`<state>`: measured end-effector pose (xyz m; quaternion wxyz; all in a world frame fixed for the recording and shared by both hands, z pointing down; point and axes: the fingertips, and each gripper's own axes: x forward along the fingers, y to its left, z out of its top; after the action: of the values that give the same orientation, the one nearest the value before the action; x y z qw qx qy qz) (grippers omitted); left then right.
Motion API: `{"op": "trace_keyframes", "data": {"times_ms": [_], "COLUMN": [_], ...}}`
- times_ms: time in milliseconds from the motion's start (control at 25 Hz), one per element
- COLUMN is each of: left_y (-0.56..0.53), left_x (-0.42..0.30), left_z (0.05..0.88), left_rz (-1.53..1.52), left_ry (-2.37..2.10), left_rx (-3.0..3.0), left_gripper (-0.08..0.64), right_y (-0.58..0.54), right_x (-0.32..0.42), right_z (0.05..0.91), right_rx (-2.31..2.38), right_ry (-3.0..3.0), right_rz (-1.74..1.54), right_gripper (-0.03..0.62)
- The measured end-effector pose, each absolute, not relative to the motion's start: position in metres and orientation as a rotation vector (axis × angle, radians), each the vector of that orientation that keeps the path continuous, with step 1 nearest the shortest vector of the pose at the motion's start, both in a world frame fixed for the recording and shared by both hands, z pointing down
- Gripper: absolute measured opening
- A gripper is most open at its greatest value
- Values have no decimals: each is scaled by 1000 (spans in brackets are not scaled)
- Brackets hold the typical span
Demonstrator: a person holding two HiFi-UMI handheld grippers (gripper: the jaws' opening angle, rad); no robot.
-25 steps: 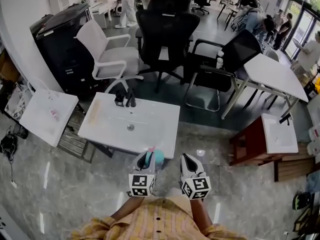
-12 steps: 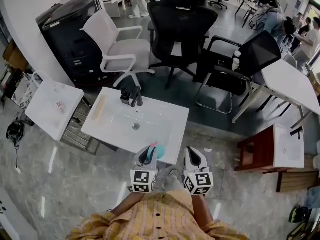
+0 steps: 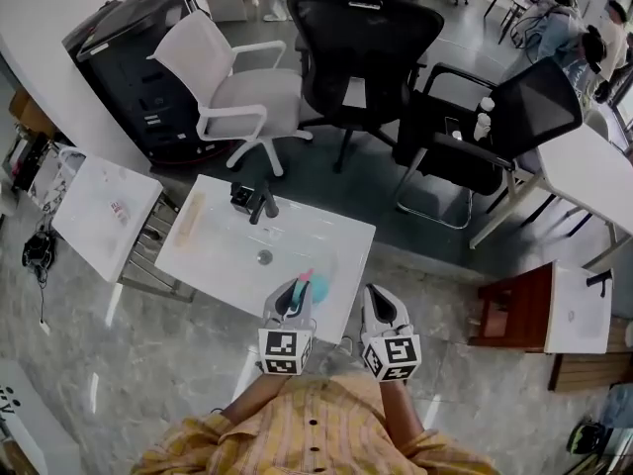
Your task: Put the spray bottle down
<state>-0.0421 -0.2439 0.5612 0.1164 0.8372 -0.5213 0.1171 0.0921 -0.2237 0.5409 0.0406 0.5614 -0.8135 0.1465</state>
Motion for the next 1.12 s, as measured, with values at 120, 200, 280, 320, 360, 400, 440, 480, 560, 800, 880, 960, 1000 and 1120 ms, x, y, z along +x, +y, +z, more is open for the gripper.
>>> {"op": "trace_keyframes", "data": {"times_ms": [120,200,280,320,360,400,440,480,560,800,880,960,1000,1120], "left_y": [-260,-270,-278,-282,-285,-289,-294,-298,-306,-328,-336,-346,-351,-364], "left_x": [-32,-27,-22,-19,-17,-14,-12,-9,-5,5,7,10,12,16], "left_z": [565,569,572,574,576,578,581,583,588,600,604,608,610,616], "left_rz": [352,361,374,380,386,393,401,408,417,430,437,444,446,458], "left_ry": [-1534,-1534,-1537,-1540,-1543,-1547,-1550,-1554,-1560,-1572,-1571,-1574,-1575,-1578], "left_rx": [2449,2445,2438,2435,2432,2430,2428,2426,2416,2404,2405,2407,2408,2410], "left_gripper": [71,71,71,71,71,71,71,71,71,71,71,71,71,71], "right_y": [-235,-241,-247,-250,-253,-256,-260,-263,-267,-277,-279,-281,-283,-285], "right_x": [99,103,109,112,114,117,119,121,124,135,137,139,141,142], "right_z": [547,552,557,559,560,562,563,564,565,568,570,573,574,578], "right_rx": [1697,1686,1677,1670,1663,1657,1651,1645,1630,1615,1609,1605,1604,1595], "right_ry": [-2499,-2501,-2501,-2503,-2505,-2508,-2511,-2515,-2525,-2542,-2543,-2543,-2543,-2543], "right_rz": [467,470,476,480,483,484,484,485,481,471,473,475,477,488], "right_gripper": [0,0,0,0,0,0,0,0,0,0,0,0,0,0]}}
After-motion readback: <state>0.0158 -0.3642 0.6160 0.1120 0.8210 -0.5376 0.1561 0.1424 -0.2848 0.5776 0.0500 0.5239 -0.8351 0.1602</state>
